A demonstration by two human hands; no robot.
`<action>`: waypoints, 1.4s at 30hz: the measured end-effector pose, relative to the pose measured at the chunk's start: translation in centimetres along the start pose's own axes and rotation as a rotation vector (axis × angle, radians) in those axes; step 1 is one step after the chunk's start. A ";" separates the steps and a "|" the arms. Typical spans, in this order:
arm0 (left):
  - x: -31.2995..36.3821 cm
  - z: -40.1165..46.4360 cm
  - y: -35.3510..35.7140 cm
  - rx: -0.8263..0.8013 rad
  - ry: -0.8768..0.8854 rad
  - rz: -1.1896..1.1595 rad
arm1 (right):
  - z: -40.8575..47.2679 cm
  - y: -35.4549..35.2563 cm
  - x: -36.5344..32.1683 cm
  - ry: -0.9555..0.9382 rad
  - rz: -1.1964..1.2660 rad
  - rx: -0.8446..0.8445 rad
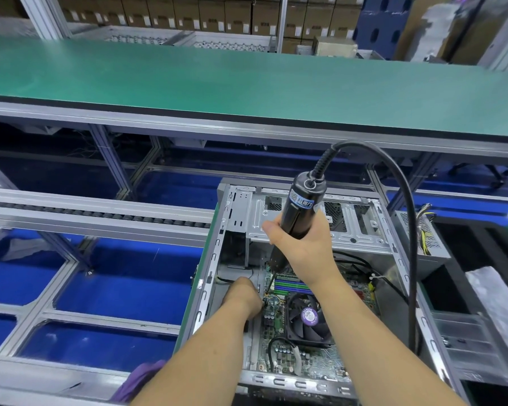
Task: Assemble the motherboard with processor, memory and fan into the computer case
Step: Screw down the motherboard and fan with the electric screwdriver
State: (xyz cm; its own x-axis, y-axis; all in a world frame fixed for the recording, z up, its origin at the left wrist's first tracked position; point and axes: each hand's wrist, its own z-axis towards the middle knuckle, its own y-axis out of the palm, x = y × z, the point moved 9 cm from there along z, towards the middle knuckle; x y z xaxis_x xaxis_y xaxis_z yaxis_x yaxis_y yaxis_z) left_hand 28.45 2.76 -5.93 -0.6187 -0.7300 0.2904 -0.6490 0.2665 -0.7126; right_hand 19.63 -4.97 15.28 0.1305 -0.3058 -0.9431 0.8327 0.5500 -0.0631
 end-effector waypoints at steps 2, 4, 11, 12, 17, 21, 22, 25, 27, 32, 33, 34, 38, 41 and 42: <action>1.0 0.0 0.7 -0.044 0.165 0.183 | 0.0 0.3 0.1 0.004 -0.002 -0.008; 0.8 0.5 0.4 -0.025 0.126 0.110 | -0.1 0.7 0.2 0.010 0.001 -0.022; 0.3 -0.5 -2.1 0.139 0.091 -0.316 | 0.0 0.5 0.1 0.013 0.014 -0.012; 0.4 -0.7 -2.0 0.141 0.090 -0.325 | 0.0 0.3 0.1 0.013 0.014 -0.004; 0.1 -0.9 -2.1 0.193 0.083 -0.246 | 0.1 0.1 0.2 0.011 0.012 0.019; 0.8 -1.2 -2.1 0.188 0.159 -0.129 | -0.1 0.6 0.4 0.024 0.010 0.012; 1.0 -1.1 -2.1 0.182 0.173 -0.086 | -0.2 0.7 0.5 0.029 0.007 0.008; 1.5 -1.1 -2.4 0.186 0.191 0.023 | -0.3 1.0 0.6 0.038 0.020 -0.007; 1.8 -1.2 -2.6 0.196 0.201 0.075 | -0.4 1.1 0.7 0.041 0.034 -0.014; 1.8 -1.2 -2.6 0.167 0.179 0.080 | -0.2 0.7 0.9 0.038 0.023 -0.006; 1.6 -1.2 -2.5 0.156 0.167 0.049 | -0.1 0.6 0.9 0.039 0.020 0.000; 1.4 -1.1 -2.3 0.146 0.156 0.006 | 0.0 0.4 0.9 0.039 0.020 0.007; 0.5 -1.3 -1.8 0.142 0.073 -0.147 | 0.3 -0.5 0.9 0.031 0.038 0.046; -0.1 -1.4 -1.9 0.148 0.010 -0.064 | 0.1 -0.6 0.8 0.024 0.043 0.052; -0.4 -1.4 -1.9 0.137 -0.010 -0.032 | 0.1 -0.6 0.7 0.022 0.048 0.049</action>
State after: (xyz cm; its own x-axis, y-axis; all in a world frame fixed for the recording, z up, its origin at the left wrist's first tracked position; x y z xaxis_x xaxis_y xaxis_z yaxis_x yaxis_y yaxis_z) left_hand 29.29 3.43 -3.75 -0.5934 -0.7434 0.3087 -0.6013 0.1545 -0.7839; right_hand 19.25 -5.55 14.70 0.1594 -0.2630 -0.9515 0.8515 0.5243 -0.0023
